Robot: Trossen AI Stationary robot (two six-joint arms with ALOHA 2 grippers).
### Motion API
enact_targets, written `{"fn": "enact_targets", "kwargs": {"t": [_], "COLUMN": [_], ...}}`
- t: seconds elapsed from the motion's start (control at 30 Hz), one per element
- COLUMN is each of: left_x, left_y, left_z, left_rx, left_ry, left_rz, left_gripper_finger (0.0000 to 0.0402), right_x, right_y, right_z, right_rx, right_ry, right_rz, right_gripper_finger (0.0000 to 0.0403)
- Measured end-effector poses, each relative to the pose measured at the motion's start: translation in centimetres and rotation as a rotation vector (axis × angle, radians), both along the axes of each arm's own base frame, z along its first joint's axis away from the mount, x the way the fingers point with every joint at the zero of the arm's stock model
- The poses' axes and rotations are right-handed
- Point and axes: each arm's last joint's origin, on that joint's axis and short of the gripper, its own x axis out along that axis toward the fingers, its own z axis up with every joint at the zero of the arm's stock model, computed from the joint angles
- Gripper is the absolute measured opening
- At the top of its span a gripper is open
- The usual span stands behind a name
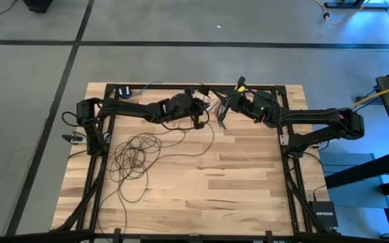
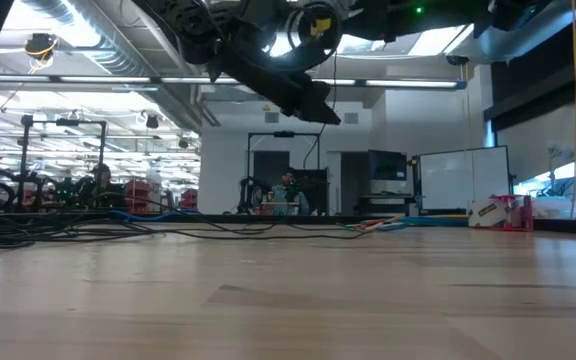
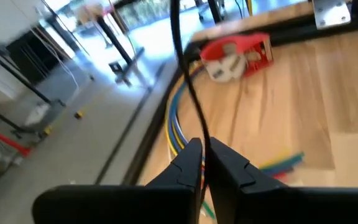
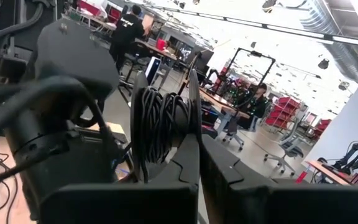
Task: Coiling cords
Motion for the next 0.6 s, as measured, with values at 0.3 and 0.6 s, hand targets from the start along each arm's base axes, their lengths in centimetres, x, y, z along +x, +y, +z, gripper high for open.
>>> {"fn": "enact_targets", "kwargs": {"t": [0.3, 0.6], "left_x": [-0.7, -1.2], "left_y": [1.4, 1.9], "left_z": [-0.5, -1.1], "left_rx": [-0.183, -0.162], "left_ry": [-0.001, 0.083], "left_rz": [-0.089, -0.092], "left_gripper_finger": [0.0064, 0.0126], "right_x": [0.0, 0.0], "right_y": [0.0, 0.0], "right_z": [0.0, -0.1], "right_rx": [0.000, -0.007], "right_ry": [0.003, 0.011], "right_rz": [-0.001, -0.003], "right_gripper_finger": [0.0003, 0.0003]}}
